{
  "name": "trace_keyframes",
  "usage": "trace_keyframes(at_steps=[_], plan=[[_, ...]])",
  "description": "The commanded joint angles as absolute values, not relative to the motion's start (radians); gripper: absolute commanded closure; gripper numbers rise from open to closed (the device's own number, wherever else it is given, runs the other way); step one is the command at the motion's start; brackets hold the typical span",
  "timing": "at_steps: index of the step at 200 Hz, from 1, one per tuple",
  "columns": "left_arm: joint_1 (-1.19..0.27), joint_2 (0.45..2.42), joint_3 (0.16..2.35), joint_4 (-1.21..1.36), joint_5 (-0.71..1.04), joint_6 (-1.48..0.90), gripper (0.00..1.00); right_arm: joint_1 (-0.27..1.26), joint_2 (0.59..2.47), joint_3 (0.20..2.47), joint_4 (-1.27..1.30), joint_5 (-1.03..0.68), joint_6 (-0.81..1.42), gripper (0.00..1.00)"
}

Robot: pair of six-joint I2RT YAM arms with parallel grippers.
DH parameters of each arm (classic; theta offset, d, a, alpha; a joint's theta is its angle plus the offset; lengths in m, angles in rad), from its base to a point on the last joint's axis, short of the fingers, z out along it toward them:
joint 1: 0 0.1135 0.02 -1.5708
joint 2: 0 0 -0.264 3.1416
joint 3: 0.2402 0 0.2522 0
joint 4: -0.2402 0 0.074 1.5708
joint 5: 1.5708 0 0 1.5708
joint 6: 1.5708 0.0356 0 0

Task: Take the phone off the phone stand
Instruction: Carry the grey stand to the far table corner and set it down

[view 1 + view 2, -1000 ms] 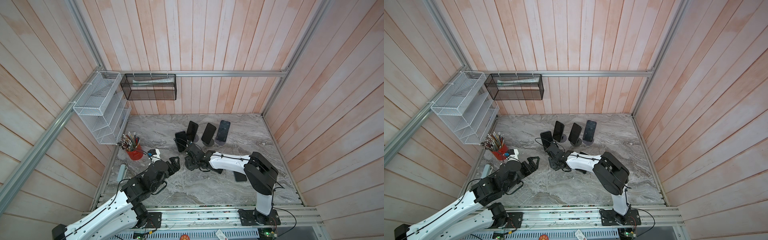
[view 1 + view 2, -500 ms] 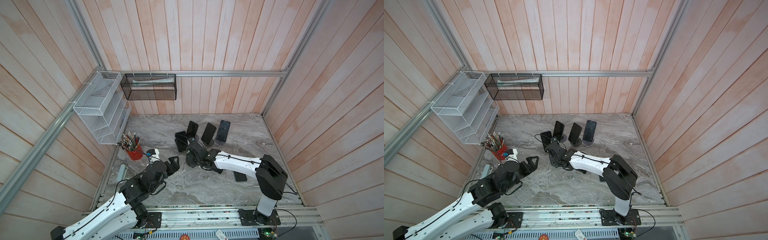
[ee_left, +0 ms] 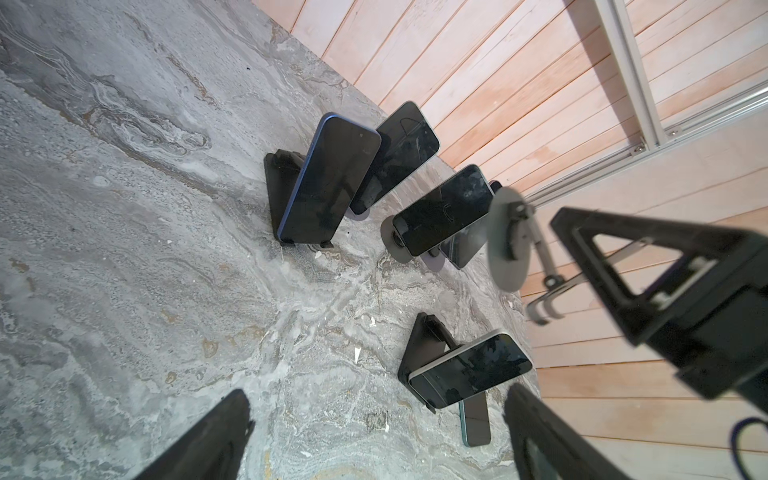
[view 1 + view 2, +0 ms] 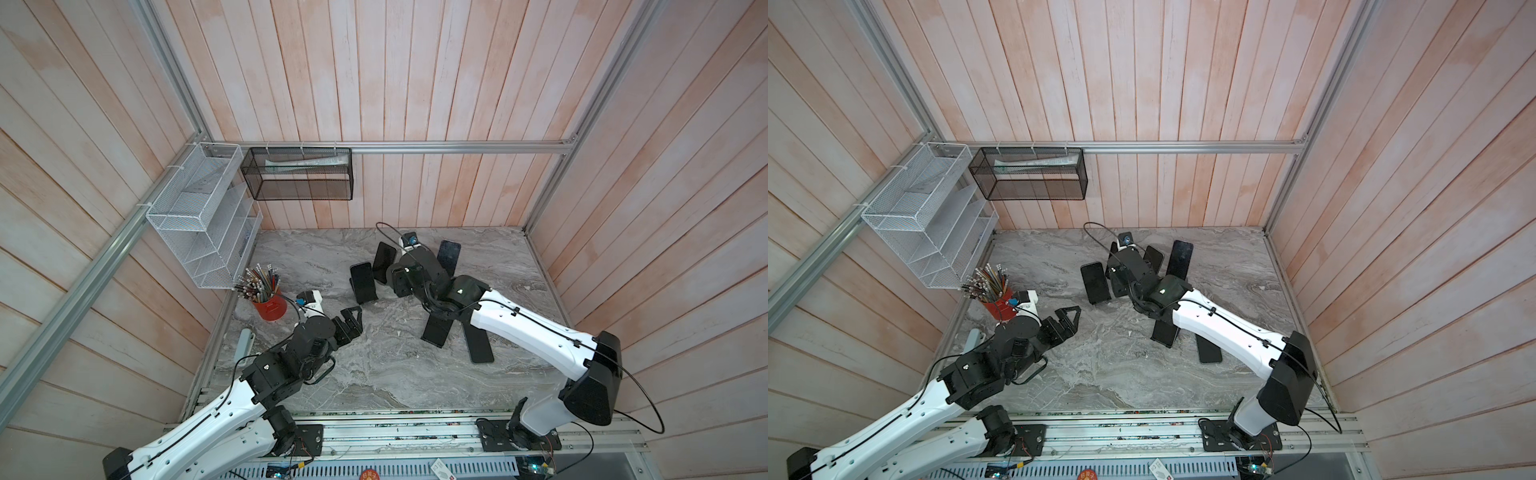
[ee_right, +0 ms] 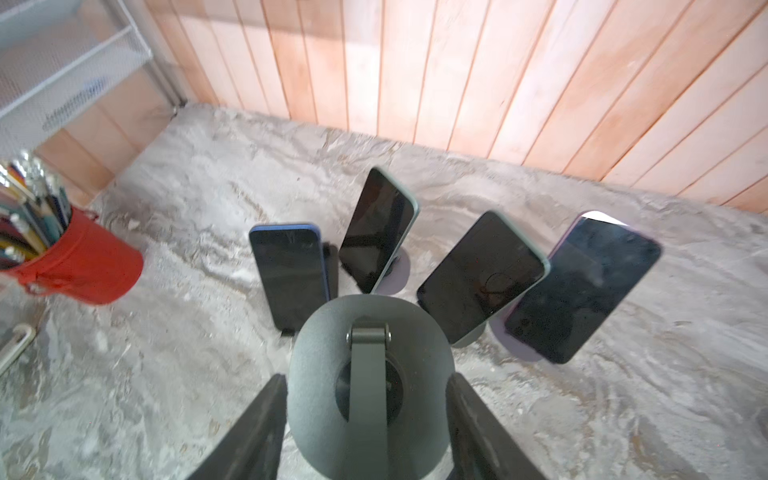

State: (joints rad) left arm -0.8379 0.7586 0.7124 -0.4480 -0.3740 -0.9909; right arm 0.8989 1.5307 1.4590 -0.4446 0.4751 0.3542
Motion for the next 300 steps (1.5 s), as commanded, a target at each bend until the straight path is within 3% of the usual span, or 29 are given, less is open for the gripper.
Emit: trace_keyframes(at_steps=[1,90,116,147,225,300], plan=[[-0.831,0.762,0.734,-0.418,-0.381,-0.951,0.03,0.811,1.472,1.482,-0.484,0.509,0.308,0.46],[-0.813,0.798,0.68,-0.357,-0.351,-0.945,0.03,0.334,1.32,1.281,-0.338,0.395,0.297,0.45],[-0.804,0.81,0.642,-0.304,-0.321,-0.942,0.03,0.113,1.371,1.218,-0.257,0.258,0.332,0.46],[-0.787,0.853,0.634,-0.275,-0.288,-0.907,0.03,-0.018,1.515,1.192,-0.177,0.203,0.336,0.46],[-0.653,0.996,0.618,-0.112,-0.15,-0.842,0.03,-0.126,1.844,1.276,-0.13,0.228,0.329,0.45],[-0.552,1.065,0.633,-0.04,-0.034,-0.741,0.03,-0.15,1.955,1.333,-0.157,0.183,0.365,0.41]])
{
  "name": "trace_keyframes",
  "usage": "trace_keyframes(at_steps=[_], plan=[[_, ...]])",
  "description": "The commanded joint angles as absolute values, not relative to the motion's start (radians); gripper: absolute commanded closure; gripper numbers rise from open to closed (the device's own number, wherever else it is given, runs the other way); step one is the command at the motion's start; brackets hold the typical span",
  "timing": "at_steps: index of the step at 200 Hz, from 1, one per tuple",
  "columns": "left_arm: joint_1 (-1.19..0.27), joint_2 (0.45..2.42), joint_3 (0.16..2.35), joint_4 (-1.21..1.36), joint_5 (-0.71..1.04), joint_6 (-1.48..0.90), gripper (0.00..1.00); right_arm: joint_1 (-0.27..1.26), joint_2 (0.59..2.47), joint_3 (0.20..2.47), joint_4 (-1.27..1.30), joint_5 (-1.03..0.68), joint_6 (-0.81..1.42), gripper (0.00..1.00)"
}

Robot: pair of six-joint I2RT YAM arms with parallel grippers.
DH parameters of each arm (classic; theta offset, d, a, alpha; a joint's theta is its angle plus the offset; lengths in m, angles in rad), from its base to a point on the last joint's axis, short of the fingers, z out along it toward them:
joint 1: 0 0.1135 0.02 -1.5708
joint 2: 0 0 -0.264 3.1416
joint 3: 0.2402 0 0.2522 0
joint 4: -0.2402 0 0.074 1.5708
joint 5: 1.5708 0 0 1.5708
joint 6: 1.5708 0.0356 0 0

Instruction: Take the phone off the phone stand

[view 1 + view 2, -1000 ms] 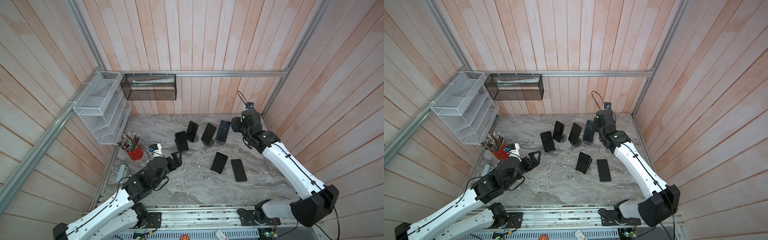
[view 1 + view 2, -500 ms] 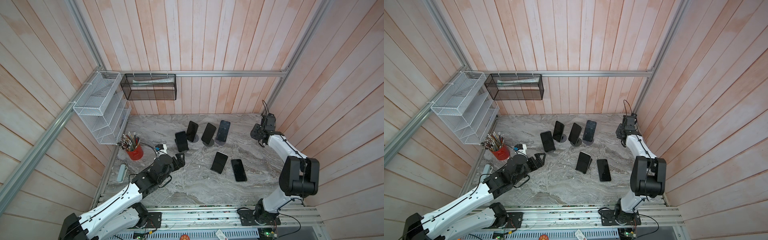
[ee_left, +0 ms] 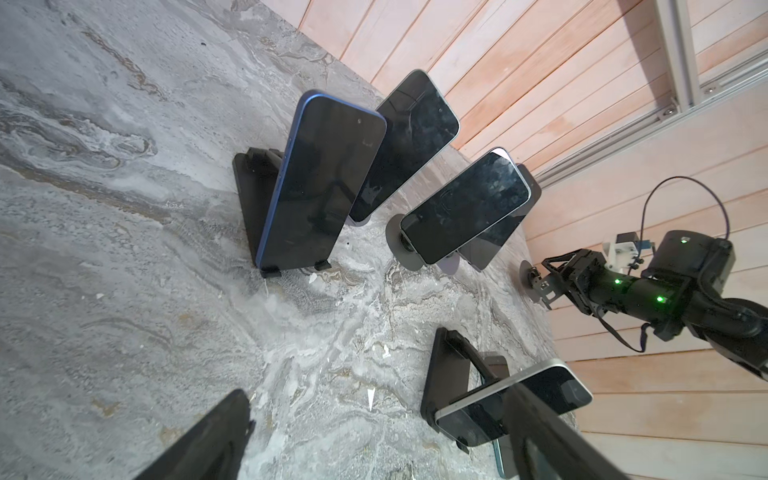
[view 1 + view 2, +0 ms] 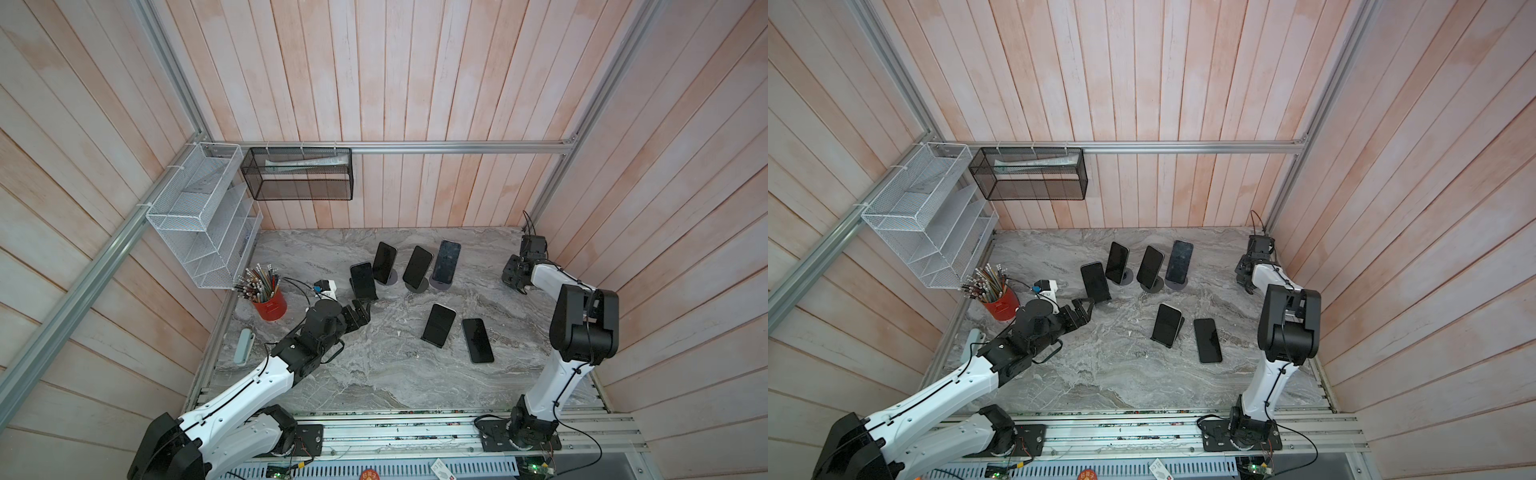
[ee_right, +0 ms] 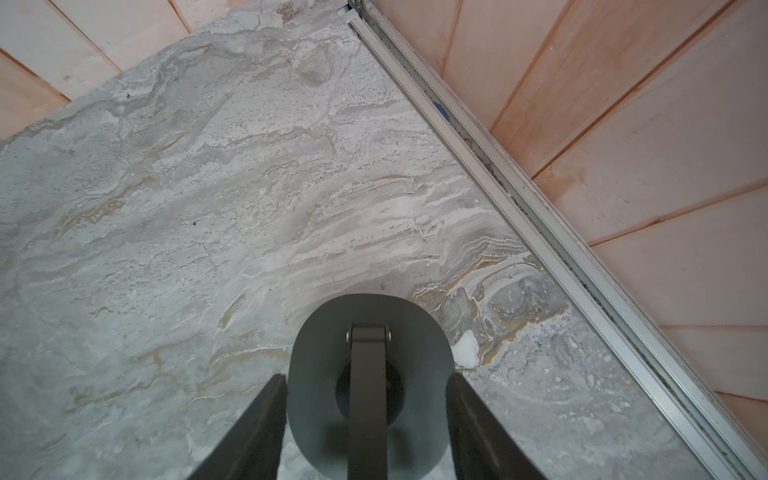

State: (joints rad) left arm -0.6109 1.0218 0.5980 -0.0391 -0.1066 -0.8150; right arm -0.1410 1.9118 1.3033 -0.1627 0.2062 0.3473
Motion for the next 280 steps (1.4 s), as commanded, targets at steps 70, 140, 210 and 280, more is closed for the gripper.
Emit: trace_keyframes(at_steps=[70,140,210,280], plan=[[-0.329,1.275,0.784,-0.165,0.329,-0.63,0.04,-0.15,1.976,1.372,-0.218,0.174,0.366,0.2],[-0.316,1.27,0.79,-0.14,0.37,-0.586,0.05,-0.144,1.832,1.468,-0.359,0.254,0.328,0.13],[-0.316,1.314,0.79,-0.126,0.415,-0.603,0.07,-0.077,1.508,1.25,-0.298,0.136,0.322,0.55],[-0.366,1.276,0.772,-0.057,0.38,-0.723,0.09,0.035,1.312,0.844,-0.147,-0.138,0.474,0.95]])
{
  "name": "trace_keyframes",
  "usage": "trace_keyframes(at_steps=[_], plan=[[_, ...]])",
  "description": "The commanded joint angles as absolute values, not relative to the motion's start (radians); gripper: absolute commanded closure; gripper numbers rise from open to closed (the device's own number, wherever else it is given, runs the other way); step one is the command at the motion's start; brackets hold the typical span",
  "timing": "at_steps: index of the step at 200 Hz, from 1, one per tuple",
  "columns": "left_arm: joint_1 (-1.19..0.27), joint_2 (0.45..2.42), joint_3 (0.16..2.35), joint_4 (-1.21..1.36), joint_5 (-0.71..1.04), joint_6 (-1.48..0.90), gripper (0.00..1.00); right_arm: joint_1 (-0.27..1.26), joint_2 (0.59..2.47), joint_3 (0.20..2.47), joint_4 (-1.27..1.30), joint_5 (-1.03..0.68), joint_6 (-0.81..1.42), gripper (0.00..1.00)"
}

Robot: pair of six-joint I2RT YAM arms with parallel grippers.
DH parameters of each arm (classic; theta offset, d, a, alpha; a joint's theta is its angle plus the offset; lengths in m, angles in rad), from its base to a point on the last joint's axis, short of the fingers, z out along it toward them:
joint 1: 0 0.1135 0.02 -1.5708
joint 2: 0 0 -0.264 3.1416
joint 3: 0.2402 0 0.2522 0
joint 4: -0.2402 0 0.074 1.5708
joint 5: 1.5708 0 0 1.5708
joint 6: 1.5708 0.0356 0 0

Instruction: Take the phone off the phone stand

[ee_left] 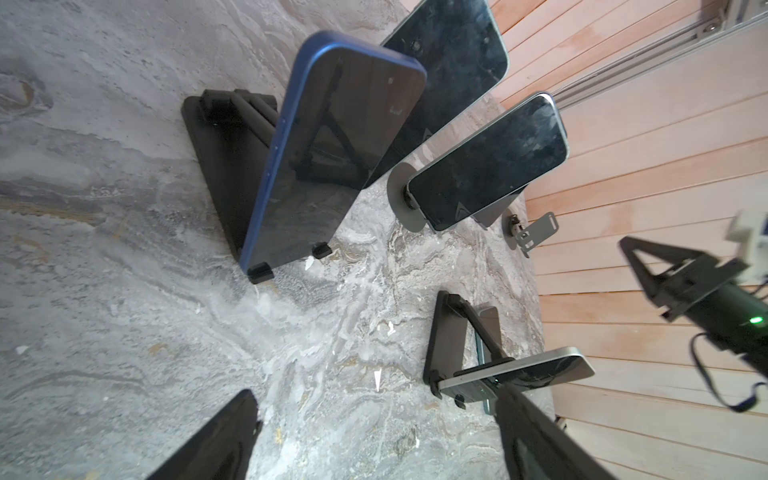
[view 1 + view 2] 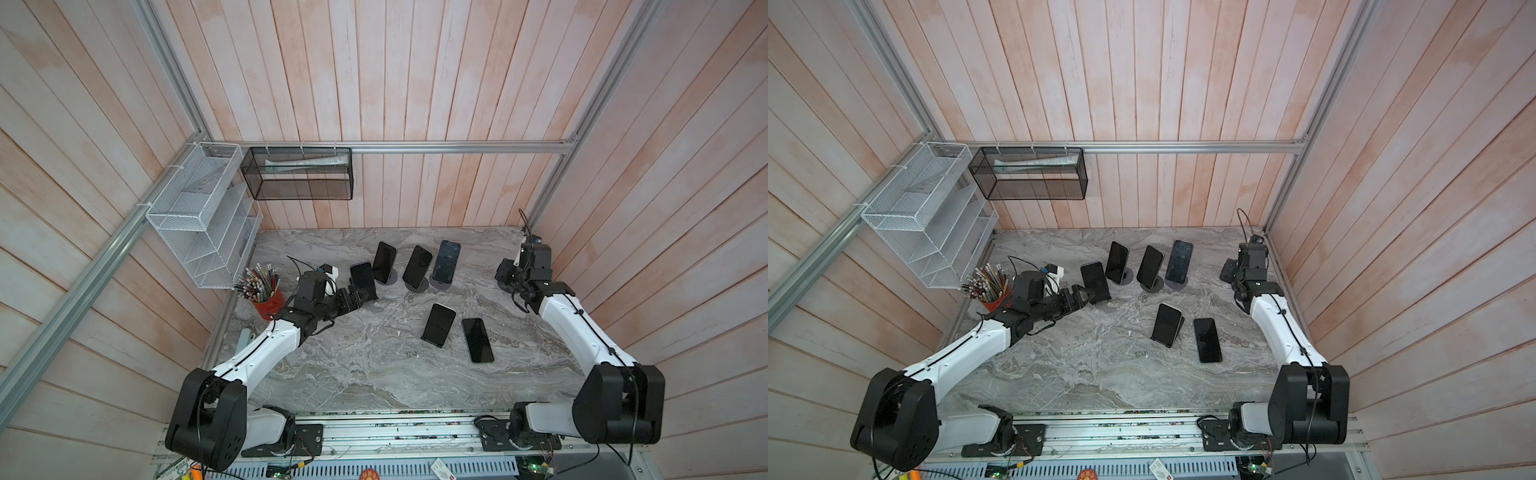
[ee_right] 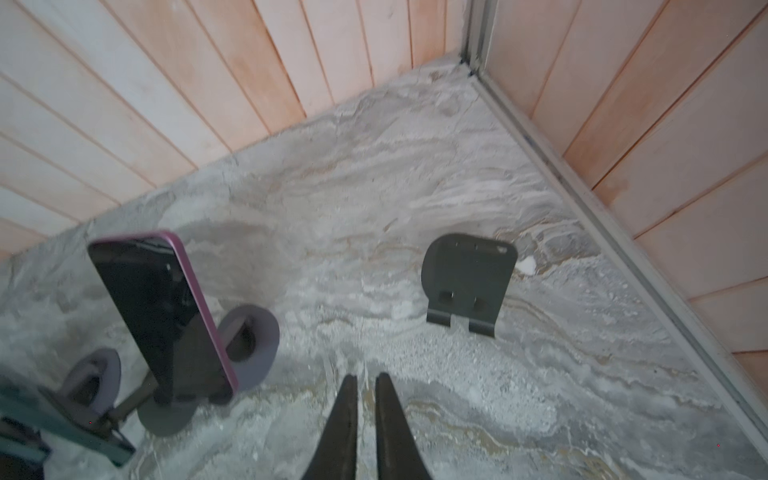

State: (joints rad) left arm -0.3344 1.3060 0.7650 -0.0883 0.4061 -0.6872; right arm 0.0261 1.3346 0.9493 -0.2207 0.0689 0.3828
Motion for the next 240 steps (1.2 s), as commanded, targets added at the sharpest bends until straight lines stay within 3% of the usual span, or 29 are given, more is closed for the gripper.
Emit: trace_keyframes(at_steps=[1,39,82,173,205,228,240], plan=[[-0.369,1.274,0.772,-0.058,0.379,-0.723,0.09,0.038,1.311,0.839,-0.143,-0.146,0.477,0.95],[-0.407,1.167,0.694,-0.019,0.363,-0.723,0.09,0.181,1.275,0.724,-0.084,-0.149,0.52,0.93],[-0.411,1.029,0.614,0.021,0.214,-0.802,0.08,0.18,1.157,0.659,-0.108,-0.166,0.542,0.69],[-0.426,1.105,0.654,-0.069,0.168,-0.835,0.08,0.178,0.929,0.417,-0.014,-0.176,0.609,0.68],[-0.426,1.092,0.565,-0.01,0.204,-0.885,0.08,0.178,0.935,0.389,-0.005,-0.253,0.593,0.75],[-0.435,1.039,0.49,0.052,0.208,-0.936,0.08,0.179,0.935,0.39,-0.053,-0.297,0.577,0.75],[-0.441,1.022,0.479,0.039,0.174,-0.931,0.08,0.179,0.92,0.373,-0.043,-0.304,0.591,0.7]])
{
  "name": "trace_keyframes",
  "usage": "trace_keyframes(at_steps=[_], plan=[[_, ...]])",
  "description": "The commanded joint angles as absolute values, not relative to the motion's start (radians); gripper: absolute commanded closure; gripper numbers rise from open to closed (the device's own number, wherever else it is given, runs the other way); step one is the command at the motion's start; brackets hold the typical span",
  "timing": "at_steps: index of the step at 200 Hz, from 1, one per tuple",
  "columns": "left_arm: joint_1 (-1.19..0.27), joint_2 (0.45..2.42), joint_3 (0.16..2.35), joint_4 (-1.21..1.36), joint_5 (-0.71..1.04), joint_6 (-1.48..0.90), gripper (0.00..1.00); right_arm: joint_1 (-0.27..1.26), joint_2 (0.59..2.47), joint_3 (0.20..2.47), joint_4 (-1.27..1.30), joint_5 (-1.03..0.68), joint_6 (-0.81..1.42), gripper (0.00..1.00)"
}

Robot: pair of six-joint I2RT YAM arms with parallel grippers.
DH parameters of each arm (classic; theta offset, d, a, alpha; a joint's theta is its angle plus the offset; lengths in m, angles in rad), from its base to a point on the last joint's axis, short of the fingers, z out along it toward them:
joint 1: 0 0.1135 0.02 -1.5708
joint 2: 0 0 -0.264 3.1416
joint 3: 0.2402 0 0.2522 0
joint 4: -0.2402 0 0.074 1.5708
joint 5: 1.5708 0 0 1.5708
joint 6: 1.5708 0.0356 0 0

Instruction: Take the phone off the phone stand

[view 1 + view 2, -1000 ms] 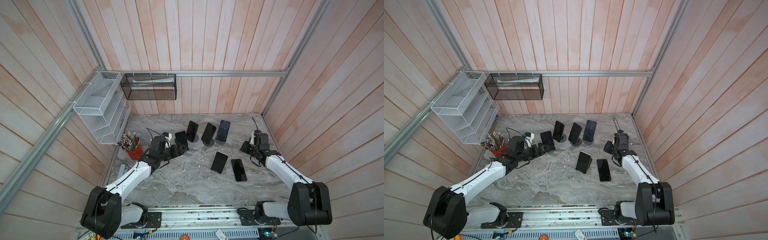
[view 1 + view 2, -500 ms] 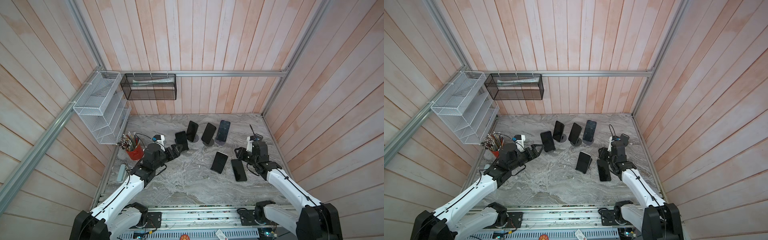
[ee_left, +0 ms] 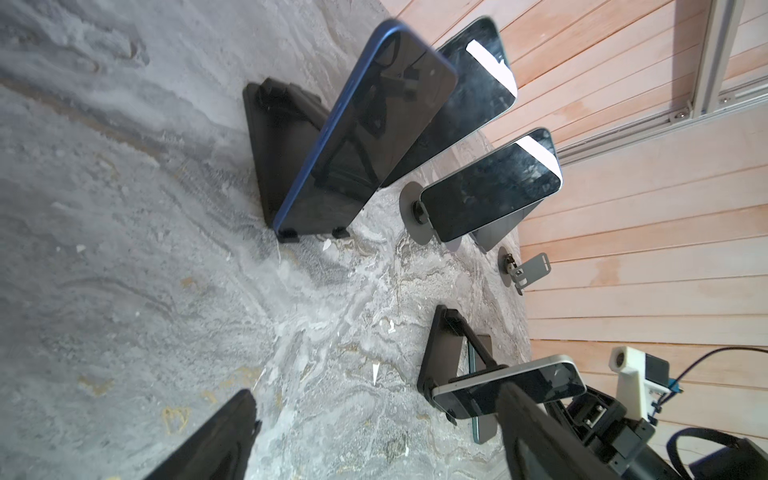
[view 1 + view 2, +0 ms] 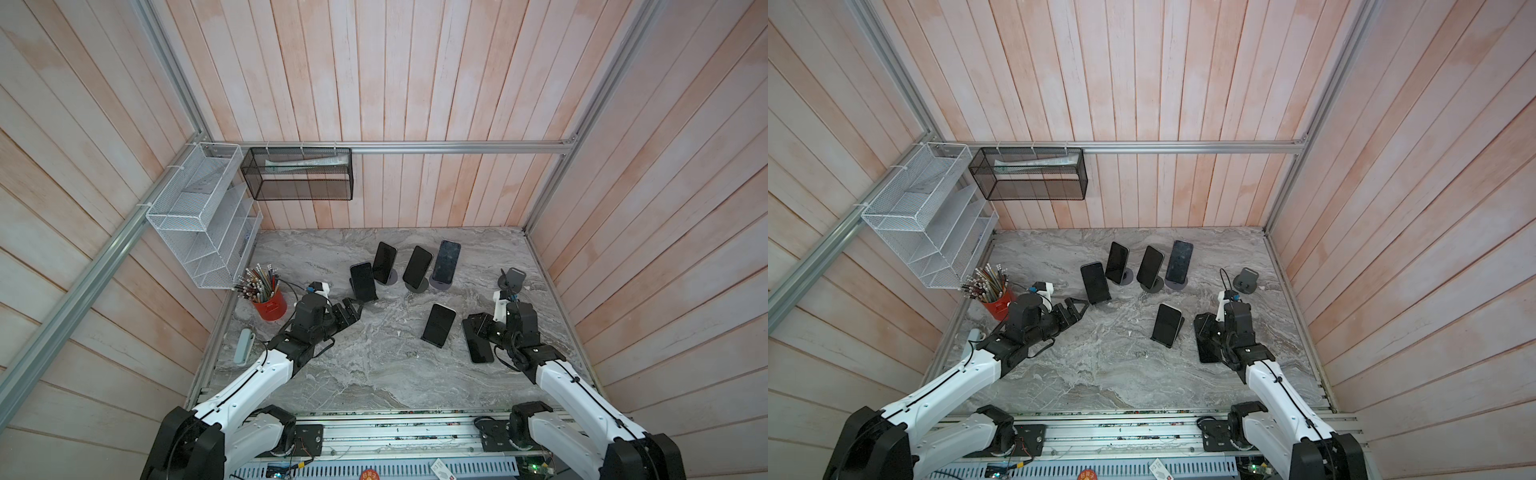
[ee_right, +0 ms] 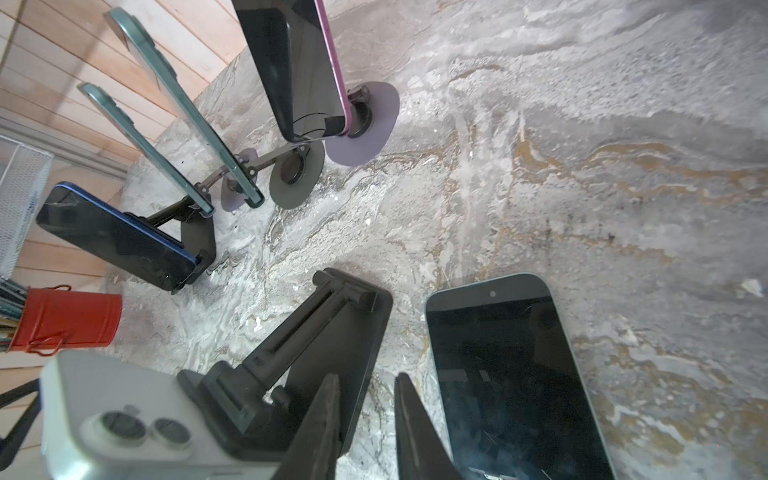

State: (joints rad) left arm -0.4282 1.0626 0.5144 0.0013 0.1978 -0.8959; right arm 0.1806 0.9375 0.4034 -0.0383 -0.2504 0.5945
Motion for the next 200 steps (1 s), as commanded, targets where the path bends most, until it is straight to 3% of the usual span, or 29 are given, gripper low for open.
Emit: trace_keyframes(at_steps=[1,37,61,112,164,200], plan=[[-0.442,1.021,0.479,0.039,0.172,-0.931,0.08,0.179,0.916,0.37,-0.039,-0.307,0.595,0.69],[-0.46,1.043,0.471,0.077,0.186,-0.93,0.08,0.179,0.917,0.361,-0.005,-0.344,0.62,0.65],[-0.497,1.069,0.454,0.11,0.092,-0.958,0.08,0.179,0.942,0.36,0.059,-0.356,0.678,0.6],[-0.536,1.089,0.434,0.206,0.094,-0.991,0.08,0.178,0.958,0.393,0.085,-0.367,0.741,0.62],[-0.542,0.899,0.379,0.001,-0.022,-0.878,0.08,0.179,0.883,0.358,0.025,-0.371,0.717,0.77],[-0.543,0.743,0.306,-0.081,-0.063,-0.932,0.08,0.181,0.879,0.337,0.028,-0.378,0.735,0.71]])
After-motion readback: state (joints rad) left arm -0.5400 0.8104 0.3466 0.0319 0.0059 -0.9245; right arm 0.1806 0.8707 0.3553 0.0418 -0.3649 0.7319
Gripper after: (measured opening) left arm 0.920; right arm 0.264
